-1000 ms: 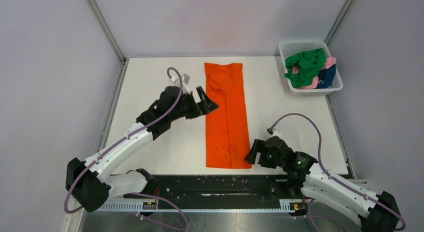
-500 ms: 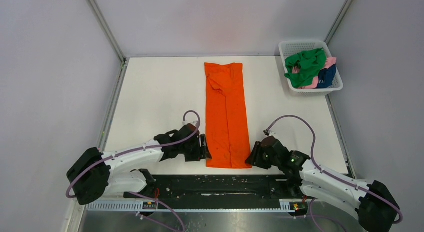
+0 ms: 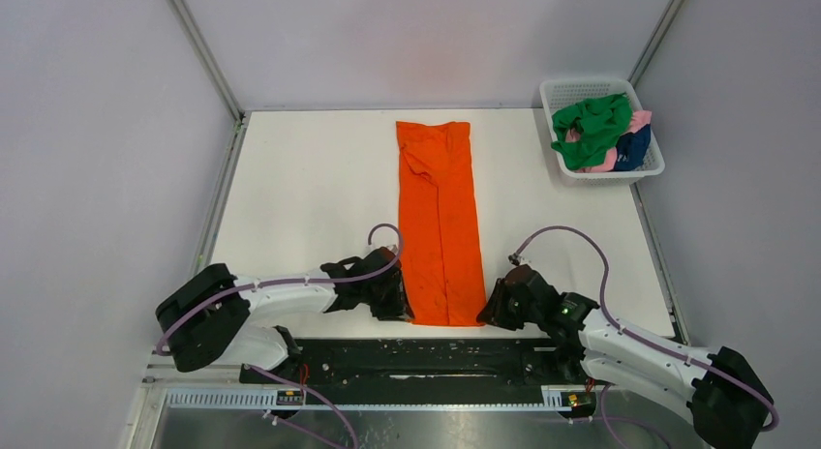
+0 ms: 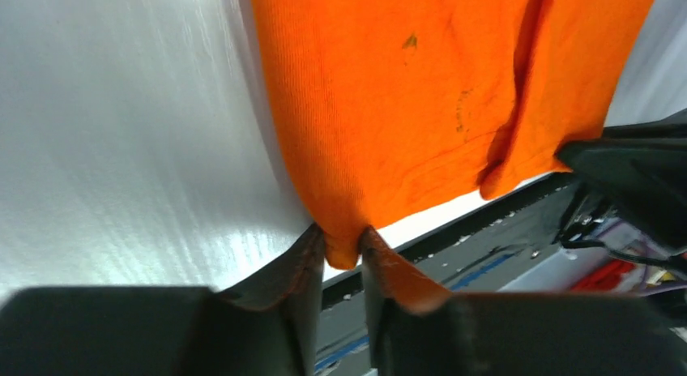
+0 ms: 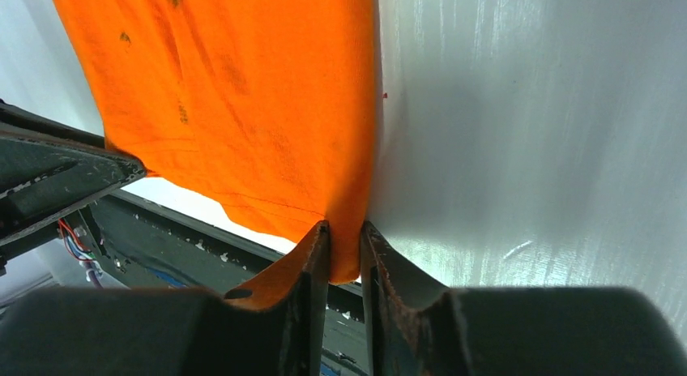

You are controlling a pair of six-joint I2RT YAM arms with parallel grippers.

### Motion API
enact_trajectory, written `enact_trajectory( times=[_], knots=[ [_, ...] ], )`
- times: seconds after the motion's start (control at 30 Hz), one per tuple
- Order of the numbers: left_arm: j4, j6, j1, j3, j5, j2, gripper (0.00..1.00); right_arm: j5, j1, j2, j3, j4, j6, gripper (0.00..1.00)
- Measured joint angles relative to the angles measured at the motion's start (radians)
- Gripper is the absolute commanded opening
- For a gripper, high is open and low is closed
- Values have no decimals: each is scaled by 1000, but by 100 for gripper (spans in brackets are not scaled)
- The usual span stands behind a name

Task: Fold and stack the t-shirts
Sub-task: Grab the bottom of the folded rectangular tshirt with both arms, then fold the folded rectangular tshirt in 1/3 of the way

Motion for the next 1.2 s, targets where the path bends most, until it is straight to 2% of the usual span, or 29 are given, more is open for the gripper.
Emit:
enact_trajectory(
  times=[0.07, 0.17, 0.3, 0.67, 0.9, 1.2],
  knots=[
    [20, -7, -1, 0, 4, 19, 0, -9, 0, 4, -2, 6, 0, 21],
    [45, -14, -3, 1, 14, 40, 0, -25, 0, 11, -3, 11, 0, 13],
    [61, -17, -14, -7, 19, 37, 0, -55, 0, 6, -8, 10, 0, 8],
    [55, -1, -58, -104, 38, -126, 0, -134, 5, -126, -8, -113, -14, 5],
    [-23, 49, -44, 14, -1, -122, 0, -59, 6, -76, 97, -149, -31, 3],
    [-21, 116, 129, 190, -34, -49, 0, 93, -13, 126, 336, -122, -127, 3]
  ],
)
